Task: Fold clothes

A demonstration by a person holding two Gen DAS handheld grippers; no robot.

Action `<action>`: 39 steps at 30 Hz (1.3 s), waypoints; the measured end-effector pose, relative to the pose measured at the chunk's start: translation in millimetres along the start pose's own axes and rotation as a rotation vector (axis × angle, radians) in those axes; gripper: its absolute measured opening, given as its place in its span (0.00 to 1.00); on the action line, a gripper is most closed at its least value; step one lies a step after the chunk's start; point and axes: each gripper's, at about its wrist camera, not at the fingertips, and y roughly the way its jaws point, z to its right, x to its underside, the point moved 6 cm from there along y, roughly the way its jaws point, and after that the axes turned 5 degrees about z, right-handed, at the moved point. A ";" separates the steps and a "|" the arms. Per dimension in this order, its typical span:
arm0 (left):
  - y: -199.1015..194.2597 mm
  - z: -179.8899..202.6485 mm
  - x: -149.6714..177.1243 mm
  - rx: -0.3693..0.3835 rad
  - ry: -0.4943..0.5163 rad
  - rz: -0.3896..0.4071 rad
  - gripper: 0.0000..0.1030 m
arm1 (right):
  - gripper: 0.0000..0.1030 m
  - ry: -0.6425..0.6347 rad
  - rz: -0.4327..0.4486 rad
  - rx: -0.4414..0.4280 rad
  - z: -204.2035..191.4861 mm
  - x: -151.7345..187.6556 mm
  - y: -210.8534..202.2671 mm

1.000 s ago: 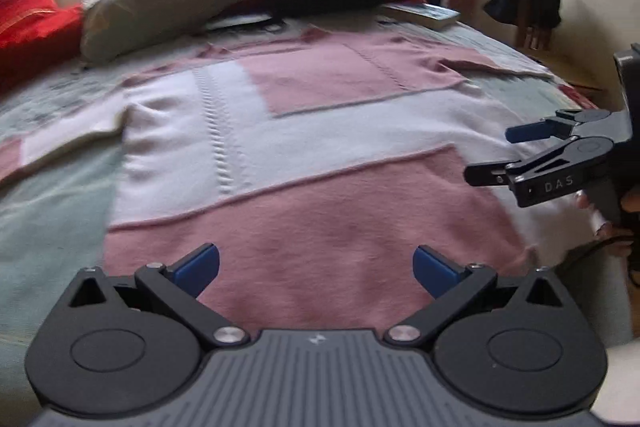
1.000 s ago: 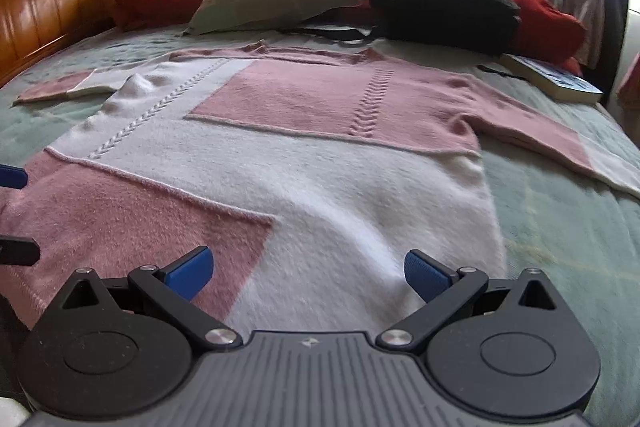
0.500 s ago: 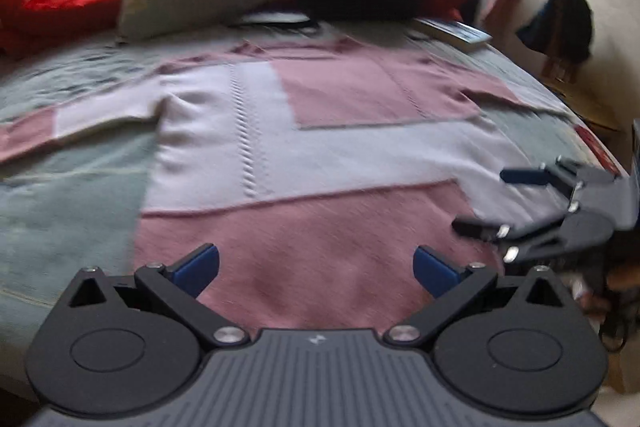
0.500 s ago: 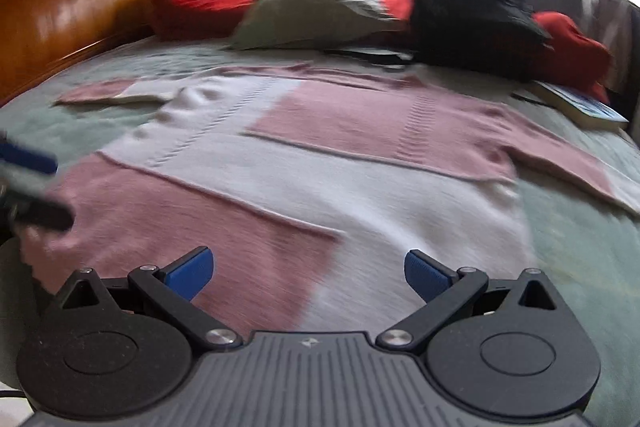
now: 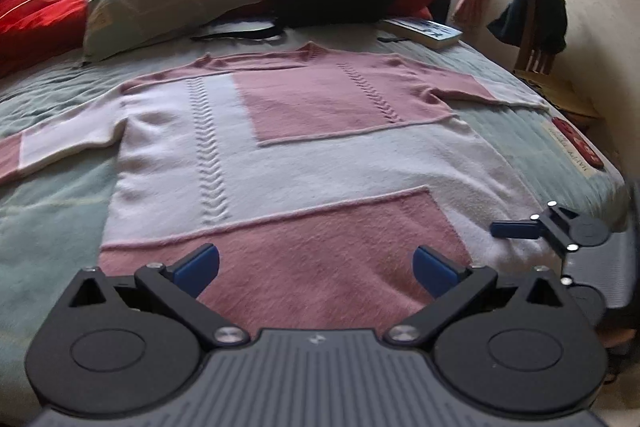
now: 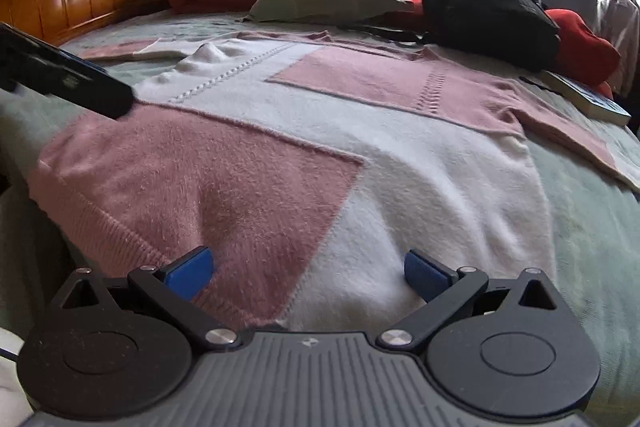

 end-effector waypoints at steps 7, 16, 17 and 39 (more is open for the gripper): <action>10.6 6.0 5.5 0.026 -0.006 0.002 0.99 | 1.00 0.147 -0.033 0.086 36.0 9.0 7.6; 30.8 -7.1 42.5 -0.009 -0.043 -0.108 0.99 | 1.00 0.093 0.007 0.086 29.0 32.7 -9.9; 29.6 -5.6 40.3 -0.002 -0.039 -0.104 0.99 | 1.00 0.094 0.006 0.091 28.4 32.5 -8.6; 15.5 -8.1 22.7 0.042 -0.051 0.003 0.99 | 1.00 0.288 -0.030 -0.009 48.0 -3.4 -11.5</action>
